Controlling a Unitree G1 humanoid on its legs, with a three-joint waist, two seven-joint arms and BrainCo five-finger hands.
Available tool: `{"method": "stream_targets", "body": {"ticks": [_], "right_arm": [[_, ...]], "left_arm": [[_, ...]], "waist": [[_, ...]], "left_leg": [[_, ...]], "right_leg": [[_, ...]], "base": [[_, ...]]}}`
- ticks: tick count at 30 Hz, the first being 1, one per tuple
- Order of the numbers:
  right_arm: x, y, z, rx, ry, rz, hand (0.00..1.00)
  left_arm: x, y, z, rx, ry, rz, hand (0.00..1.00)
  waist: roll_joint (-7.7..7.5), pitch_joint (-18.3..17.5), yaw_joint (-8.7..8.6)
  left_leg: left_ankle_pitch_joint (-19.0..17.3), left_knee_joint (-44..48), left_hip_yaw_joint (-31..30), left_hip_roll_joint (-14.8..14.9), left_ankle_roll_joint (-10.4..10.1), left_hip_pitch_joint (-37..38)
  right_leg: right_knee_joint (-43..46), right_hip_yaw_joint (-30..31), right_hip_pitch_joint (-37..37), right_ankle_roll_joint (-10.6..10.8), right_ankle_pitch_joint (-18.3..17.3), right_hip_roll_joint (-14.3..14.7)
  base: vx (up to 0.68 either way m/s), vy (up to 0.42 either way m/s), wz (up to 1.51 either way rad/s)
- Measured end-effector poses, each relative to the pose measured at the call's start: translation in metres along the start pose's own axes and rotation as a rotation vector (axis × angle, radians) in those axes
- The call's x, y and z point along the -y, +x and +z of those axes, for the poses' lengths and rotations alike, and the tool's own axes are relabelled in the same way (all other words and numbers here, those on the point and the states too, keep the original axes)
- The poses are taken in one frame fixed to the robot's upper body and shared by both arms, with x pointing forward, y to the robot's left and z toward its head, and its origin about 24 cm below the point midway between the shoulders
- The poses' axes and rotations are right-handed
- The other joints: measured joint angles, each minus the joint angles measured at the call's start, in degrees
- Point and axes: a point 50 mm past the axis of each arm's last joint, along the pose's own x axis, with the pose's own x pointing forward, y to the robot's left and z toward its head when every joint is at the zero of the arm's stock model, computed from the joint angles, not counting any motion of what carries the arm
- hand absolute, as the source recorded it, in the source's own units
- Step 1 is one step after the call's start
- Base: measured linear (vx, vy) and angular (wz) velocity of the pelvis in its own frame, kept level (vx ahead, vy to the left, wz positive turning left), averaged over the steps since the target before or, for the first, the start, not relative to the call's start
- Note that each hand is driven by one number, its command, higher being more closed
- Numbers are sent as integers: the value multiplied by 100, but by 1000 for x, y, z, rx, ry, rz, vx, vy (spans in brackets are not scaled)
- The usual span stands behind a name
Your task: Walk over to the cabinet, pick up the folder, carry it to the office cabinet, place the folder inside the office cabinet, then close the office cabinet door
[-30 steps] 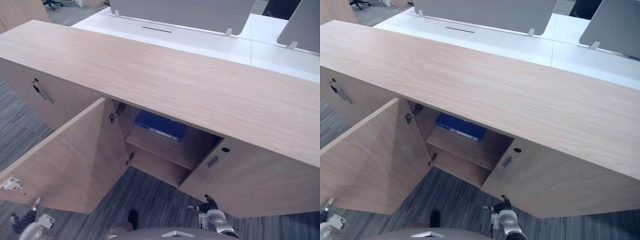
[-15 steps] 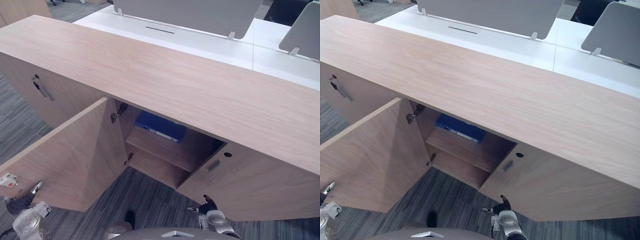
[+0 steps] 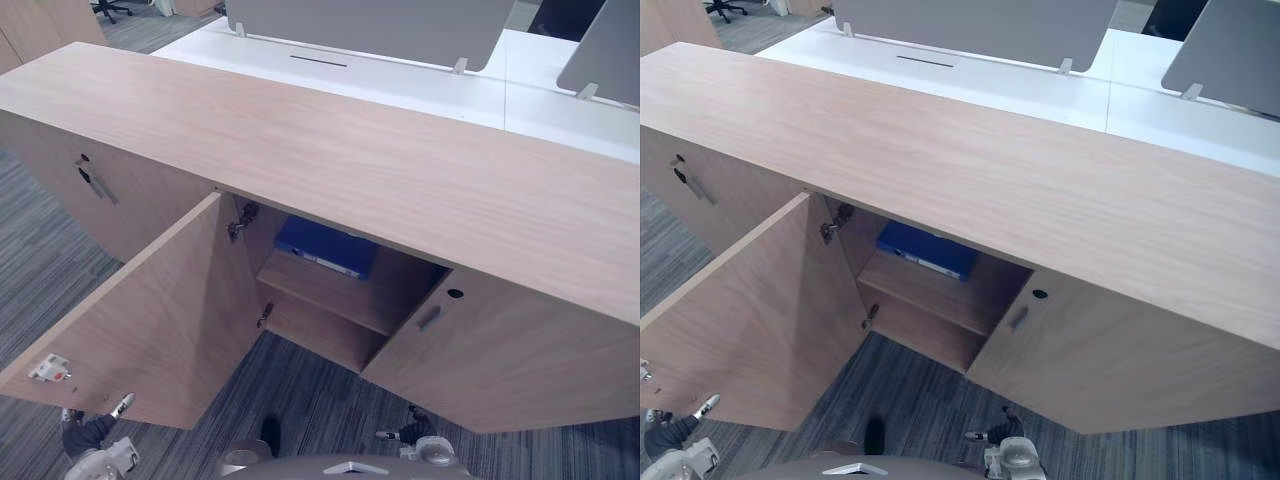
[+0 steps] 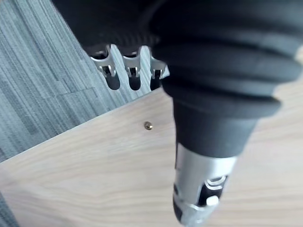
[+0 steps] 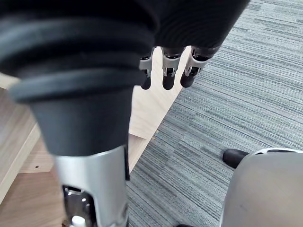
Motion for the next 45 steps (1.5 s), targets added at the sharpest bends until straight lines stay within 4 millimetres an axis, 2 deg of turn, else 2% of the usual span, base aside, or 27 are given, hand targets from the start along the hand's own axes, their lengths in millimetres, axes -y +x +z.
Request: {"method": "stream_targets", "body": {"ticks": [1,3,7,11,13,17,20,21,22,24,27,28,29,30,31,33,34,35,36,37,38,39,40,41,42,43,45], "right_arm": [[1,0,3,13,2,-4,0],[3,0,4,23,9,-11,0],[3,-1,8,48,17,-16,0],[1,-1,14,71,8,-9,0],[0,-2,17,88,13,-9,0],[-6,-3,16,94,-16,12,0],[-6,-4,18,109,-22,12,0],[-12,-6,16,104,-20,27,0],[-13,-7,13,96,-20,30,0],[-11,-7,17,112,-34,28,0],[-12,-7,17,114,-33,30,0],[-19,-9,12,95,-25,47,0],[-18,-9,10,91,-20,42,0],[-9,-7,15,111,-32,22,0],[-6,-4,23,129,-40,16,0],[-5,-3,27,138,-37,13,0],[-8,-4,24,125,-36,21,0],[-13,-5,16,95,-25,32,0],[-8,-3,17,92,-30,20,0],[-4,-2,17,92,-39,11,0],[-2,-1,21,102,-39,4,0],[2,1,27,113,-24,-12,0],[-10,-3,17,83,-10,16,0],[-8,-3,14,77,-10,12,0],[-1,-1,16,85,-22,-2,0],[-1,-1,17,86,-17,-4,0],[-1,-1,16,83,-10,-5,0]], "left_arm": [[4,-5,-8,-30,21,-30,0],[10,-11,-17,-67,25,-66,0],[23,-34,-48,-195,97,-176,0],[54,-62,-69,-264,175,-397,0],[69,-75,-76,-283,195,-506,0],[71,-74,-77,-285,244,-536,0],[71,-76,-80,-302,250,-533,0],[66,-74,-81,-306,266,-528,0],[62,-72,-82,-314,290,-540,0],[64,-75,-86,-323,310,-540,0],[69,-69,-80,-292,349,-569,0],[66,-63,-76,-273,373,-576,0],[70,-60,-73,-253,397,-589,0],[73,-65,-77,-268,403,-598,0],[84,-65,-78,-277,383,-589,0],[96,-62,-72,-253,359,-582,0],[103,-56,-62,-209,354,-593,0],[113,-50,-49,-156,343,-610,0],[122,-51,-46,-146,324,-625,0],[133,-55,-44,-135,294,-648,0],[138,-57,-42,-126,283,-662,0],[150,-58,-33,-83,265,-696,0],[151,-49,-19,-16,282,-704,0],[157,-48,-15,-6,280,-715,0],[164,-51,-13,0,259,-727,0],[171,-49,-6,23,253,-736,0],[182,-43,12,82,245,-744,0]], "waist": [[9,3,-16],[94,-20,-34],[221,-27,-59],[244,-41,-101],[259,-48,-213],[223,-120,-264],[314,-181,-301],[169,-224,-345],[156,-297,-334],[287,-358,-373],[278,-405,-448],[52,-470,-510],[100,-467,-447],[323,-477,-462],[528,-529,-494],[543,-537,-535],[355,-558,-596],[89,-549,-609],[170,-518,-572],[233,-549,-567],[451,-582,-577],[545,-556,-639],[180,-565,-741],[207,-537,-698],[382,-576,-696],[470,-610,-735],[404,-607,-795]], "left_leg": [[106,1,82,-9,17,-91],[138,2,114,29,-12,-147],[178,4,624,211,5,-242],[136,3,1124,284,13,-349],[109,4,1214,274,7,-342],[44,31,1343,260,-56,-350],[-50,3,1564,297,-86,-362],[-136,64,1661,229,-137,-381],[9,590,1698,215,310,-486],[-298,286,1711,209,92,-274],[-308,21,1804,122,-11,-203],[-300,246,1817,-57,111,-261],[-331,844,1805,10,375,-346],[-767,766,1837,156,129,-196],[-787,607,2059,275,80,-207],[-739,452,1935,328,-66,-262],[-770,282,1739,130,-369,-280],[-651,418,1381,-147,-194,-368],[-626,358,1306,-103,-126,-368],[-636,38,1455,-72,-226,-276],[-680,0,1508,24,-317,-327],[-735,2,1607,173,-464,-358],[-675,169,1629,-107,-371,-331],[-557,424,1516,-77,-105,-354],[-509,392,1492,106,28,-296],[-526,386,1601,180,-4,-340],[-521,378,1716,193,-15,-333]], "right_leg": [[-15,178,-123,142,-130,-21],[22,253,-236,115,-133,10],[73,932,-628,106,-101,166],[72,1422,-1031,11,-38,247],[70,1494,-1082,-42,-5,235],[103,1604,-1196,-152,14,182],[12,1787,-1280,-228,69,245],[-29,1834,-1364,-296,64,82],[-112,1881,-1416,-279,111,27],[-371,1972,-1402,-247,285,108],[-406,1927,-1438,-238,293,51],[-371,1924,-1576,-285,256,-209],[-393,1953,-1573,-246,294,-198],[-509,1952,-1561,-245,306,-9],[-237,2062,-1755,-21,509,200],[245,2068,-1937,-9,538,499],[403,2088,-1940,5,447,586],[352,2219,-1991,124,559,434],[300,2241,-1984,93,578,518],[-33,2328,-1920,61,578,600],[-153,2319,-1849,-11,561,662],[336,2218,-1983,-194,698,824],[202,2372,-1893,-182,364,574],[113,2398,-1877,-60,615,589],[-169,2461,-1812,-166,748,795],[-435,2569,-1686,-167,803,812],[-665,2559,-1660,-203,935,795]], "base": [[-131,-13,-16],[-123,-4,-19],[-95,27,-65],[-48,28,-77],[-41,31,-30],[-37,10,-18],[-39,3,-42],[-17,94,-36],[75,97,-49],[95,81,-41],[-87,77,-9],[-23,84,-26],[45,70,-63],[70,72,-99],[12,62,-86],[-69,39,-27],[-24,-5,15],[-13,-22,8],[-47,-12,-41],[-72,-15,-63],[-51,3,-77],[77,28,-50],[97,20,-52],[144,-20,-77],[61,-41,-99],[56,-28,-94],[20,-4,-51]]}}
